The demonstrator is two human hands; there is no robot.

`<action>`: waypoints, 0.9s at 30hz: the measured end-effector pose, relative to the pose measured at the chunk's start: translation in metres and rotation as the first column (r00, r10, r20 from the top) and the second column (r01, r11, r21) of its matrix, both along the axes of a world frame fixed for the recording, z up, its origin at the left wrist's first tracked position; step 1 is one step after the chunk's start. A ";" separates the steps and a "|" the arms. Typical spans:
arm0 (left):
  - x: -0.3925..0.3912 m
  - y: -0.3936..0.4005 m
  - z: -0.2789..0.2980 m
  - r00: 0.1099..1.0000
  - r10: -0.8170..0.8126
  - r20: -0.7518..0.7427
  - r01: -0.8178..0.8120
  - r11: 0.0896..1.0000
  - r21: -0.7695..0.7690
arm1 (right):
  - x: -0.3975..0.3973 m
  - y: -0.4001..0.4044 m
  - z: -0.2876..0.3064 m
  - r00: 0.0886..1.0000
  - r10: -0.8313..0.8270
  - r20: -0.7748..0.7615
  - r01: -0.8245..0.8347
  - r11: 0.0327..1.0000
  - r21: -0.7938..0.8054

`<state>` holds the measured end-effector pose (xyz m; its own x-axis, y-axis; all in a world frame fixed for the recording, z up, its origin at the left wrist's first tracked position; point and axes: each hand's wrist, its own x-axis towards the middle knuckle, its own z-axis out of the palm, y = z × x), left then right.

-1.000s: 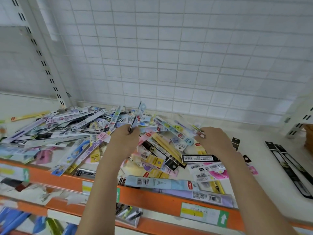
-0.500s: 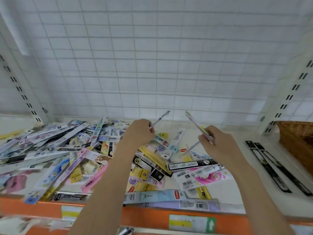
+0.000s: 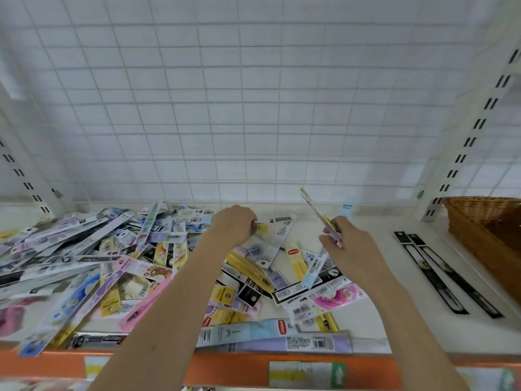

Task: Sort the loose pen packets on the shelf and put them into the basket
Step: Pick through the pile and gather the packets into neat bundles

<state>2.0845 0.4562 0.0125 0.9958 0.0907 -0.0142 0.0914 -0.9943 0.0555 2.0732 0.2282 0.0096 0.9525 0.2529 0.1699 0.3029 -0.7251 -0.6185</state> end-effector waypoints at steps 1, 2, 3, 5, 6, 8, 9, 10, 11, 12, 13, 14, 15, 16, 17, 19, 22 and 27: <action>-0.001 0.001 0.003 0.999 -0.005 0.031 0.005 1.000 -0.003 | 0.000 0.001 0.000 1.000 0.005 0.002 -0.005 1.000 0.006; -0.002 0.002 0.006 0.998 -0.016 0.064 0.016 1.000 -0.007 | 0.000 0.002 0.000 1.000 0.010 0.004 -0.010 1.000 0.015; -0.003 0.003 0.009 0.994 -0.028 0.102 0.030 0.999 -0.012 | 0.000 0.003 0.000 1.000 0.018 0.006 -0.018 0.999 0.026; -0.006 0.003 0.016 0.981 -0.054 0.188 0.061 0.998 -0.027 | 0.000 0.005 0.001 1.000 0.029 0.012 -0.029 0.998 0.051; -0.007 0.003 0.019 0.971 -0.070 0.230 0.078 0.997 -0.027 | 0.000 0.006 0.002 0.999 0.030 0.014 -0.030 0.997 0.068; -0.009 0.003 0.025 0.952 -0.076 0.296 0.090 0.995 -0.031 | -0.001 0.009 0.005 0.999 0.030 0.022 -0.032 0.994 0.106; -0.011 0.002 0.028 0.946 -0.061 0.318 0.082 0.995 -0.051 | -0.001 0.010 0.005 0.999 0.031 0.026 -0.033 0.992 0.119; -0.012 0.001 0.029 0.941 -0.043 0.335 0.073 0.994 -0.075 | 0.000 0.012 0.005 0.999 0.032 0.025 -0.035 0.991 0.129; -0.014 0.001 0.030 0.937 -0.030 0.347 0.070 0.992 -0.101 | 0.000 0.013 0.006 0.999 0.032 0.017 -0.034 0.991 0.133; -0.015 -0.001 0.029 0.934 -0.018 0.356 0.069 0.989 -0.130 | 0.001 0.015 0.006 1.000 0.030 0.004 -0.030 0.991 0.129; -0.017 -0.002 0.028 0.932 -0.004 0.363 0.069 0.984 -0.167 | 0.002 0.015 0.006 1.000 0.028 -0.012 -0.027 0.993 0.117; -0.018 -0.002 0.026 0.931 0.022 0.365 0.061 0.975 -0.213 | 0.002 0.016 0.006 0.999 0.032 -0.034 -0.028 0.995 0.101; -0.019 -0.003 0.025 0.930 0.054 0.363 0.048 0.963 -0.267 | 0.002 0.015 0.008 0.997 0.042 -0.061 -0.037 0.996 0.082; -0.020 -0.004 0.024 0.931 0.089 0.354 0.030 0.947 -0.319 | 0.003 0.014 0.009 0.995 0.055 -0.088 -0.049 0.997 0.061; -0.021 -0.005 0.024 0.930 0.120 0.346 0.014 0.932 -0.361 | 0.003 0.013 0.009 0.992 0.065 -0.108 -0.061 0.997 0.042; -0.026 -0.007 0.025 0.923 0.198 0.331 -0.032 0.895 -0.445 | 0.005 0.010 0.008 0.990 0.088 -0.106 -0.088 0.996 0.009; -0.032 -0.005 0.027 0.898 0.318 0.304 -0.104 0.824 -0.556 | 0.013 0.010 0.006 0.991 0.121 -0.047 -0.126 0.986 -0.111; -0.050 0.004 0.025 0.876 0.410 0.253 -0.216 0.804 -0.553 | 0.032 0.034 0.008 0.984 0.179 0.012 -0.161 0.913 -0.374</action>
